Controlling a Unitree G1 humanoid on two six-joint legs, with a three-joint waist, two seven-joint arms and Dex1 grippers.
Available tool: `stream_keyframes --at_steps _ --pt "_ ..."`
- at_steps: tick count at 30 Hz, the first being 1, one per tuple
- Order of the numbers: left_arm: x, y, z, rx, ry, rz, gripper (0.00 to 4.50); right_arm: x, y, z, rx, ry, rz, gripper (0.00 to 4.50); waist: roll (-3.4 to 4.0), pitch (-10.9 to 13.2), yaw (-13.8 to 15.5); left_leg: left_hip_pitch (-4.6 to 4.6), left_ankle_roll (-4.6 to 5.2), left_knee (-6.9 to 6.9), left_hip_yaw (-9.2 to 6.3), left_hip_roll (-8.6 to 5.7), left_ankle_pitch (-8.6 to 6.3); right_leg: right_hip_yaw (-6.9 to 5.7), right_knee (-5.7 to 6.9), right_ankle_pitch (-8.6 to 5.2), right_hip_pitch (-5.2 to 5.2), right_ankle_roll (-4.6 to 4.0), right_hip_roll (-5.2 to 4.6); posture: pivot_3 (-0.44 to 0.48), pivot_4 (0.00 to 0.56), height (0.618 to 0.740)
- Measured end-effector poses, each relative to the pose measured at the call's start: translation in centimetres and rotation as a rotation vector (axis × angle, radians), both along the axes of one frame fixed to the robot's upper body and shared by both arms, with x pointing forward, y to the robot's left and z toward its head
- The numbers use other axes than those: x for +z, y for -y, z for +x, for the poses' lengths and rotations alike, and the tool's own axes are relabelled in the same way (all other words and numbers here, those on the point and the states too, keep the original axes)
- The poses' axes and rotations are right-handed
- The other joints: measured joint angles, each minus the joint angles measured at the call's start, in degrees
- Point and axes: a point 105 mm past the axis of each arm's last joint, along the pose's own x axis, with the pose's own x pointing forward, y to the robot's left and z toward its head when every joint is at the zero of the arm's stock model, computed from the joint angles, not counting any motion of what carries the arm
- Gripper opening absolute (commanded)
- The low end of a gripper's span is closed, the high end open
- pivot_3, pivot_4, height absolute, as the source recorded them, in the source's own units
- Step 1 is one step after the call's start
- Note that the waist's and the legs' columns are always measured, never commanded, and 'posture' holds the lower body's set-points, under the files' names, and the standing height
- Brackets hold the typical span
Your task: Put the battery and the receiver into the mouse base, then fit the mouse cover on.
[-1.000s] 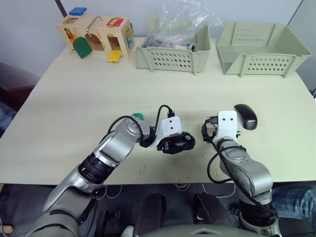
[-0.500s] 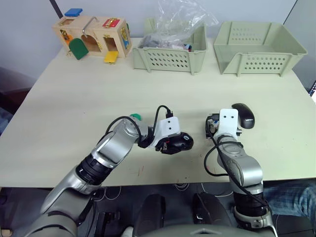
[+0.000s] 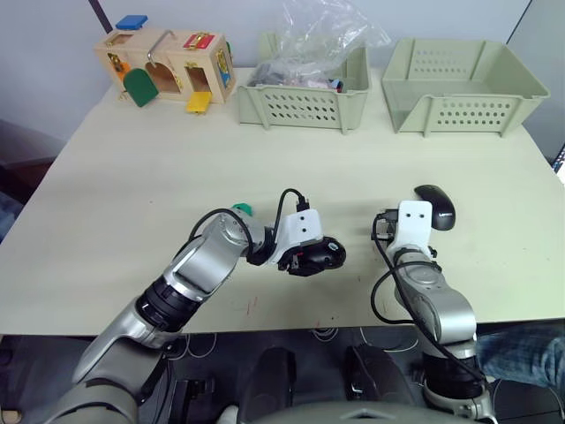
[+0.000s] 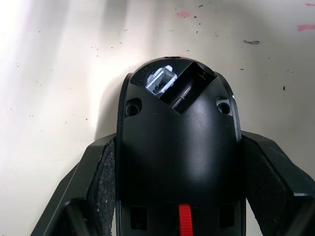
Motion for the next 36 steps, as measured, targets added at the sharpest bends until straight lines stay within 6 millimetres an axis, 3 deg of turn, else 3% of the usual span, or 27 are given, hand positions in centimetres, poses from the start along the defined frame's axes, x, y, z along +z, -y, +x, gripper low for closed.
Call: stream_keyframes --at_steps 6,9,16,22,36 --pt "0.0 0.0 0.1 0.006 0.004 -0.002 2.93 0.7 1.5 -1.5 0.216 -0.031 -0.018 0.11 0.04 0.02 0.06 0.0 0.0 0.0 0.0 -0.02 0.0 0.0 -0.02 -0.02 0.0 0.03 -0.01 0.0 0.15 0.74" --pt "0.0 0.1 0.1 0.003 0.004 -0.004 2.93 1.9 0.8 -2.3 0.351 -0.022 0.018 0.11 0.04 0.03 0.12 -0.01 0.0 -0.01 -0.05 -0.01 0.0 -0.05 -0.02 -0.05 0.01 0.08 0.01 0.0 0.15 0.74" --pt "0.0 0.0 0.0 -0.019 0.001 -0.002 2.93 5.9 -0.5 -7.1 0.808 -0.066 -0.038 0.11 0.11 0.1 0.36 -0.05 0.03 -0.03 -0.09 0.0 -0.02 -0.11 -0.21 -0.04 0.06 0.06 0.02 0.0 0.15 0.74" --pt "0.1 0.0 0.0 -0.039 0.001 0.006 2.93 8.1 -1.6 -7.1 1.004 -0.138 -0.136 0.11 0.19 0.17 0.24 -0.07 0.03 -0.04 -0.14 0.01 -0.02 -0.16 -0.21 -0.12 0.07 -0.19 0.02 0.0 0.15 0.74" --pt "0.1 0.1 -0.1 -0.056 -0.007 0.014 2.93 5.7 -5.3 -6.1 1.089 -0.348 -0.147 0.11 0.19 0.17 0.02 -0.18 0.1 -0.05 -0.12 -0.01 -0.06 -0.16 -0.33 0.04 0.02 -0.05 0.01 0.0 0.15 0.74"
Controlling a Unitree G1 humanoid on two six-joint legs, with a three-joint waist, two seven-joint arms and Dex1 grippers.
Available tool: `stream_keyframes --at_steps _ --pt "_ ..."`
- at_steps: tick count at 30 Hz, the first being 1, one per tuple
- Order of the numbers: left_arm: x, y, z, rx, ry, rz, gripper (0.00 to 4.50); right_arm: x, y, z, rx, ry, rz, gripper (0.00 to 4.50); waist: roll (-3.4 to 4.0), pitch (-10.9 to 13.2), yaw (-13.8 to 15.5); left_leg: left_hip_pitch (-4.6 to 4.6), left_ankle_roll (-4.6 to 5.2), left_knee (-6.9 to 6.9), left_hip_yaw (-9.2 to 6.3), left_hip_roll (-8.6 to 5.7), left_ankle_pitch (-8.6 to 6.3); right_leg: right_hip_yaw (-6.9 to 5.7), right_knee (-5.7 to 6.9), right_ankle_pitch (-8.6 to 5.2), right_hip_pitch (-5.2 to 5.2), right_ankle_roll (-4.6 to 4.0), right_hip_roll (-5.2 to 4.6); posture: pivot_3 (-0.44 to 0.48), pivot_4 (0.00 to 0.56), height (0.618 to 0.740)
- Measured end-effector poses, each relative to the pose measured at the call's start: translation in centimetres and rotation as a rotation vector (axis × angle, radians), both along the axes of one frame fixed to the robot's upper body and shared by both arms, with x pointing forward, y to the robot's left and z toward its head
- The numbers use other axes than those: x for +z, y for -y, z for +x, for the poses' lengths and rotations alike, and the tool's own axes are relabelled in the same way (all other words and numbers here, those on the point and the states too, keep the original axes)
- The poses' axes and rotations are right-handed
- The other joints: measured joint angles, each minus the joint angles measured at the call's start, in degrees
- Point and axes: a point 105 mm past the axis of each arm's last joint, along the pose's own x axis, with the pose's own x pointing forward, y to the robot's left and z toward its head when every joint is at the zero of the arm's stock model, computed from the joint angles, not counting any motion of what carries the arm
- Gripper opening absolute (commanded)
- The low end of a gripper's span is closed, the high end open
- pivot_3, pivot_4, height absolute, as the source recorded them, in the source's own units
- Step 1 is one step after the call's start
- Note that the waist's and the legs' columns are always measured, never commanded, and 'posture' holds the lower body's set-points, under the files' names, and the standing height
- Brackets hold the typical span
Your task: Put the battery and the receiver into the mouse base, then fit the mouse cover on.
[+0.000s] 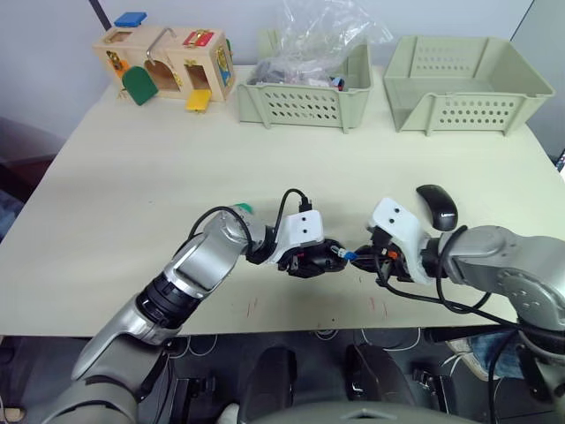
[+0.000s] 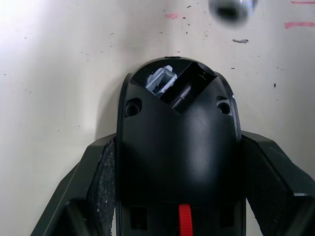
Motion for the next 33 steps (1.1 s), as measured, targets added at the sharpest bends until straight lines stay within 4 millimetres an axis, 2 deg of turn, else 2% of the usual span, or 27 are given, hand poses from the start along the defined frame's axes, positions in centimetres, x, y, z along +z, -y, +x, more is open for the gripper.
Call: stream_keyframes --at_steps 18,31,33 --pt "0.0 0.0 0.0 -0.003 0.0 0.003 2.93 -2.0 -1.1 1.3 0.028 -0.038 -0.126 0.11 0.0 0.0 -0.03 0.01 0.0 0.0 0.0 0.0 0.0 0.0 0.02 0.01 0.0 0.0 0.0 0.0 0.15 0.74" --pt "0.0 0.2 0.0 0.0 -0.003 0.0 2.93 -2.1 -2.2 2.1 0.041 -0.018 -0.131 0.11 0.0 -0.01 0.06 0.02 0.0 0.0 0.0 0.0 0.0 0.0 0.03 0.01 0.01 0.01 -0.01 0.0 0.15 0.74" --pt "0.0 0.1 0.0 0.002 -0.003 0.0 2.93 -2.1 -2.3 2.2 0.042 -0.015 -0.128 1.12 0.0 -0.01 0.04 0.02 0.0 0.01 0.01 0.0 0.0 0.0 0.03 0.01 0.01 0.01 -0.01 0.0 0.15 0.74"
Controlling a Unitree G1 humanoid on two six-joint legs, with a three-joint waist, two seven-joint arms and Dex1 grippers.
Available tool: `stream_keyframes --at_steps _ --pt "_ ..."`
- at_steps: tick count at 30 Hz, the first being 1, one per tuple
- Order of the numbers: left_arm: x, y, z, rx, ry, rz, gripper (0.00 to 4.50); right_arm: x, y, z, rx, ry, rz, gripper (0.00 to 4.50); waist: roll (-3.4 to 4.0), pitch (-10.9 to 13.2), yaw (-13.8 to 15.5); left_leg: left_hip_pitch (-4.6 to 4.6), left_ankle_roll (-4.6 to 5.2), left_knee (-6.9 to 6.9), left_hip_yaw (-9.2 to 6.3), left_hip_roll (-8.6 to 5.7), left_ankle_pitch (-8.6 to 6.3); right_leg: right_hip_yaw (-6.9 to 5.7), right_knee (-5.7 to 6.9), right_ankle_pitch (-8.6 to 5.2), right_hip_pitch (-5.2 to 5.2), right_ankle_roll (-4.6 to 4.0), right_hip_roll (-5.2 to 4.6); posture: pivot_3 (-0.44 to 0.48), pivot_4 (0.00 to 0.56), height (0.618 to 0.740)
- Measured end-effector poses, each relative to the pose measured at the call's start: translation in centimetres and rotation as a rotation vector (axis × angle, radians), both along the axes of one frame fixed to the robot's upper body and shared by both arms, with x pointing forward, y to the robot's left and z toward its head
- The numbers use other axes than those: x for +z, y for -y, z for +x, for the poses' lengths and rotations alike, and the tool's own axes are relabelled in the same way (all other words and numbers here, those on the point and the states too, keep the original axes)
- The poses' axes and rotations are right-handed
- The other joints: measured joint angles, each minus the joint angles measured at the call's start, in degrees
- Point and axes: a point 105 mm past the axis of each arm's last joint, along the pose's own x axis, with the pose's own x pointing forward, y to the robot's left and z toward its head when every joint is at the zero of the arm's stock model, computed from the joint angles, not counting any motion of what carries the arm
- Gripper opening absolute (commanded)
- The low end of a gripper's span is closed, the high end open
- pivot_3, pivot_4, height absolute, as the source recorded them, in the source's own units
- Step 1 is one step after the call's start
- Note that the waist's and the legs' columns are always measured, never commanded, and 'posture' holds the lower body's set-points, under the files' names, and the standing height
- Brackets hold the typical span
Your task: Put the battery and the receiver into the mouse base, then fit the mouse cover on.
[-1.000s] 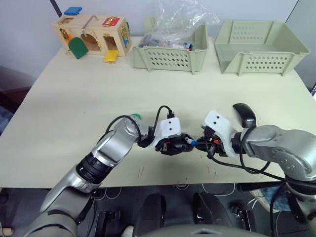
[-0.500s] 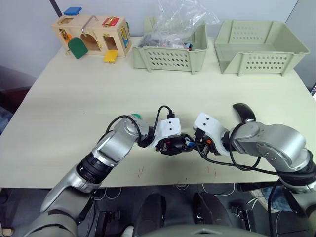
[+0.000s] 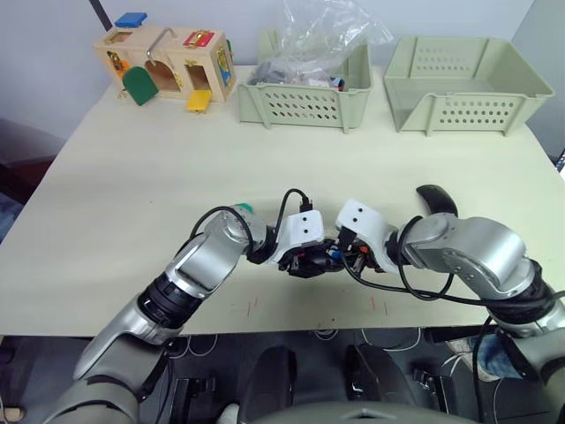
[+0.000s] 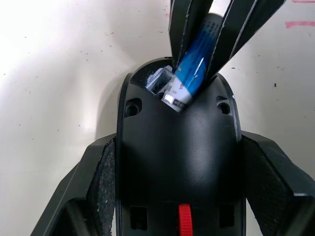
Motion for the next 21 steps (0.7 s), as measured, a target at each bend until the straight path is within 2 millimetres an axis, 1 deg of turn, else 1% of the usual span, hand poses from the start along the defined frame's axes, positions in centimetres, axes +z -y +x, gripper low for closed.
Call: stream_keyframes --at_steps 1,2,4,6,7,8,9,11,14,16,17,18,21 --pt "0.0 0.0 0.0 0.0 0.0 0.0 2.93 0.0 -0.1 0.1 0.001 0.005 0.003 1.3 0.0 0.0 0.0 0.0 0.0 0.0 0.0 0.0 0.0 0.0 0.0 0.0 0.0 0.0 0.0 0.0 0.15 0.74" --pt "0.0 0.0 0.0 0.001 0.001 0.0 2.93 0.1 0.0 0.3 -0.007 0.015 0.002 1.76 0.0 0.0 0.0 0.0 0.0 0.0 -0.01 0.0 0.0 0.0 0.0 0.0 0.0 0.0 0.0 0.0 0.15 0.74" --pt "0.0 0.0 0.0 0.002 0.002 -0.001 2.93 0.1 0.3 0.7 -0.027 0.021 0.005 2.47 0.0 0.0 0.0 0.01 0.0 0.0 -0.01 0.0 0.0 -0.01 0.0 0.0 0.0 0.0 0.0 0.0 0.15 0.74" --pt "0.0 0.0 0.0 0.002 0.001 -0.003 2.93 0.4 0.7 0.8 -0.047 0.021 0.032 2.47 0.0 0.0 0.1 -0.01 0.0 0.0 -0.01 0.0 0.0 -0.01 0.0 0.0 0.0 0.0 0.0 0.0 0.15 0.74" --pt "0.0 0.1 0.0 0.002 0.001 -0.004 2.93 0.7 0.9 0.5 -0.039 0.021 0.05 2.47 0.0 0.0 0.14 -0.02 0.0 0.0 -0.01 0.0 0.0 -0.01 -0.01 0.0 0.0 0.0 0.0 0.0 0.15 0.74" --pt "0.0 0.2 0.0 0.002 -0.001 -0.007 2.93 1.3 1.6 -0.1 -0.033 0.03 0.074 2.47 0.0 0.0 0.53 -0.05 0.0 0.0 -0.03 -0.01 0.0 -0.03 -0.05 0.0 0.0 0.0 -0.01 0.0 0.15 0.74" --pt "0.0 0.2 0.0 0.002 -0.002 -0.007 2.93 1.3 1.7 -0.1 -0.034 0.031 0.075 2.47 0.0 0.0 0.55 -0.05 0.0 0.0 -0.03 -0.01 0.0 -0.03 -0.07 0.0 0.0 0.0 -0.01 0.0 0.15 0.74" --pt "0.0 0.3 0.0 0.002 -0.001 -0.009 2.93 1.9 2.9 -0.8 -0.053 0.041 0.124 2.47 -0.02 -0.01 0.81 -0.05 0.0 -0.01 -0.03 -0.01 -0.01 -0.03 -0.08 0.0 0.0 0.01 -0.01 0.0 0.15 0.74" --pt "-0.1 0.2 -0.1 0.005 -0.003 -0.009 2.93 1.6 4.2 -2.0 -0.083 0.03 0.217 2.47 -0.03 -0.02 1.04 -0.02 0.01 -0.04 -0.03 0.0 -0.01 -0.03 -0.07 -0.01 0.0 0.0 0.02 0.0 0.15 0.74" --pt "-0.1 0.2 -0.1 0.007 -0.003 -0.008 2.93 1.4 4.7 -2.7 -0.073 0.046 0.249 2.47 -0.03 -0.02 1.03 0.0 0.01 -0.06 -0.02 0.0 -0.01 -0.02 -0.07 -0.02 0.0 0.02 0.02 0.0 0.15 0.74" --pt "-0.1 0.2 -0.1 0.007 -0.003 -0.01 2.93 1.3 4.9 -3.2 -0.073 0.087 0.324 2.47 -0.06 -0.03 1.17 0.02 0.01 -0.07 -0.04 0.01 -0.01 -0.03 -0.08 -0.1 0.03 0.14 0.04 0.0 0.15 0.74" --pt "-0.1 0.2 0.0 0.009 -0.002 -0.009 2.93 1.1 4.8 -3.4 -0.066 0.094 0.349 2.47 -0.06 -0.03 1.09 0.03 0.01 -0.07 -0.01 0.02 -0.01 0.0 -0.08 -0.12 0.02 0.18 0.04 0.0 0.15 0.74" --pt "-0.1 0.1 0.0 0.012 0.0 -0.008 2.93 1.4 4.6 -3.5 -0.053 0.138 0.395 2.47 -0.03 -0.02 0.85 0.08 0.01 -0.04 0.08 0.02 -0.01 0.08 -0.06 -0.13 0.03 0.23 0.04 0.0 0.15 0.74"
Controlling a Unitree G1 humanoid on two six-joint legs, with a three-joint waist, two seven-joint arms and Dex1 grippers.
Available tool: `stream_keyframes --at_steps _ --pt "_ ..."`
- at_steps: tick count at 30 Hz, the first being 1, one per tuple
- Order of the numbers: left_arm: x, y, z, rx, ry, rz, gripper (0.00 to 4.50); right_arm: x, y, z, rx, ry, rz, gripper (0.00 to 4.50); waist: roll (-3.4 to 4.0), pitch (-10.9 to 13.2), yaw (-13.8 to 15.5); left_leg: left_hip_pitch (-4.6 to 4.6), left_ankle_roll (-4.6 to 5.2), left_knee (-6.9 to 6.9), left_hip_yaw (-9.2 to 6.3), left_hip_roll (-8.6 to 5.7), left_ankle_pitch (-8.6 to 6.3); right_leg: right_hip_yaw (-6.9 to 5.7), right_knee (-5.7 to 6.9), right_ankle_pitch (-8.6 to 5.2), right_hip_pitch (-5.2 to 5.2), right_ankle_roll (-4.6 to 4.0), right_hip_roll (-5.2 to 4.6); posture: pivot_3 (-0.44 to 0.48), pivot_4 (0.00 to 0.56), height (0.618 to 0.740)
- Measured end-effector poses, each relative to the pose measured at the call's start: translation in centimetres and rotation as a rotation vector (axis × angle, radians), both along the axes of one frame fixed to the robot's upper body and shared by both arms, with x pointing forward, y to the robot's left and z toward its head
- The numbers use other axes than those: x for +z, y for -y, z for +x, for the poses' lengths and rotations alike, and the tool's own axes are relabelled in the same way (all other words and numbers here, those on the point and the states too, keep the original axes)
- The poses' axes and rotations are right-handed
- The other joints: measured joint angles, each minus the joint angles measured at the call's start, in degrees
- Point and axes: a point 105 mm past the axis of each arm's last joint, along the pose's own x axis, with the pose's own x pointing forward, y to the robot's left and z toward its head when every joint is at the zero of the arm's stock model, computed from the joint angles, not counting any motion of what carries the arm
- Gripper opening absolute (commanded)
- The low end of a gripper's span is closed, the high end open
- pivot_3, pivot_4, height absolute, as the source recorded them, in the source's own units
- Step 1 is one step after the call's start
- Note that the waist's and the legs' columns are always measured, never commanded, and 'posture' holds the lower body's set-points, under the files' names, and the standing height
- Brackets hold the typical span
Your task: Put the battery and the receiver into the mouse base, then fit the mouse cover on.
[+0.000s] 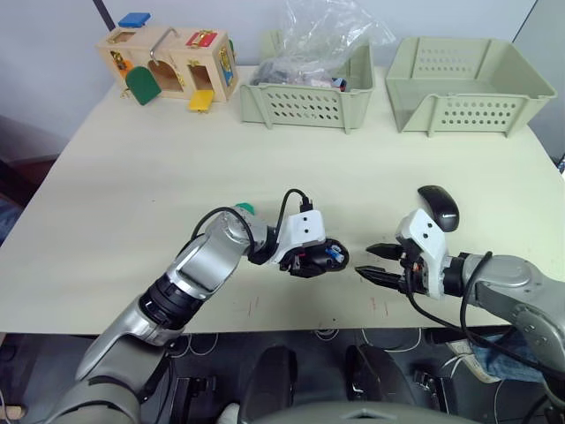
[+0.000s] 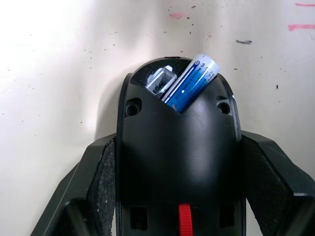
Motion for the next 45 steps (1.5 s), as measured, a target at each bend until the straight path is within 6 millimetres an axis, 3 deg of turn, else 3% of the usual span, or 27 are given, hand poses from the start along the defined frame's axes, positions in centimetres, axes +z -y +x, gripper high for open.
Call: stream_keyframes --at_steps 2,4,6,7,8,9,19,37,39,45 --pt "0.0 0.0 0.0 -0.001 -0.002 0.001 2.93 -0.3 -1.0 0.0 -0.023 0.059 0.123 2.47 -0.12 -0.07 0.13 0.0 0.0 -0.02 -0.08 0.04 0.0 -0.07 0.01 -0.02 0.01 0.0 0.06 0.0 0.15 0.74" --pt "0.0 0.0 0.0 -0.003 0.001 0.001 2.93 -1.0 -1.7 0.1 -0.019 0.07 0.158 1.97 -0.08 -0.05 0.05 0.01 0.0 -0.01 -0.02 0.04 0.0 -0.02 0.02 -0.01 0.0 0.0 0.05 0.0 0.15 0.74" --pt "0.0 0.0 0.0 -0.005 0.002 0.001 2.93 -1.0 -2.0 0.2 -0.013 0.089 0.171 1.2 -0.09 -0.06 0.02 0.01 0.0 0.02 0.0 0.04 0.0 0.0 0.02 -0.01 0.01 0.0 0.04 0.0 0.15 0.74" --pt "0.0 0.0 0.0 -0.008 0.003 0.0 2.93 -1.1 -2.7 0.2 0.011 0.105 0.198 1.02 -0.09 -0.06 0.02 0.01 0.0 0.03 0.0 0.04 0.0 0.0 0.02 0.0 0.01 0.0 0.04 0.0 0.15 0.74" --pt "0.0 0.0 0.0 -0.009 0.003 0.0 2.93 -1.1 -3.1 0.0 0.025 0.105 0.207 0.26 -0.09 -0.06 0.05 0.01 0.0 0.03 -0.02 0.04 0.0 -0.02 0.03 0.0 0.01 -0.02 0.05 0.0 0.15 0.74" --pt "0.0 0.0 0.0 -0.01 0.003 0.0 2.93 -1.2 -3.3 0.0 0.034 0.106 0.214 0.05 -0.09 -0.06 0.07 0.01 0.0 0.03 -0.03 0.04 0.0 -0.02 0.03 0.01 0.01 -0.03 0.05 0.0 0.15 0.74" --pt "0.0 -0.2 0.0 -0.009 0.002 0.006 2.93 -3.8 -3.5 2.3 -0.048 0.143 0.233 0.05 -0.09 -0.05 0.01 0.01 0.0 0.02 -0.01 0.04 0.0 -0.01 0.04 0.1 0.0 -0.2 0.06 0.0 0.15 0.74" --pt "-0.2 -0.4 0.0 0.007 -0.011 0.016 2.93 -6.1 -4.0 1.9 -0.029 0.163 0.203 0.05 -0.27 -0.29 -0.72 0.2 0.0 0.03 -0.01 0.04 0.0 0.02 0.12 0.07 0.1 -0.17 0.06 0.0 0.15 0.74" --pt "-0.2 -0.5 0.0 0.012 -0.015 0.019 2.93 -7.1 -3.9 2.2 -0.064 0.121 0.195 0.05 -0.42 -0.45 -0.79 0.23 0.0 0.03 -0.02 0.06 0.0 0.01 0.14 0.07 0.13 -0.19 0.07 0.0 0.15 0.74" --pt "-0.4 -0.7 0.0 0.026 -0.026 0.027 2.93 -7.2 -4.1 2.5 -0.056 0.081 0.189 0.05 -0.56 -0.83 -1.13 0.33 0.0 0.02 0.0 0.09 0.0 0.05 0.16 0.06 0.17 -0.21 0.1 0.0 0.15 0.74"
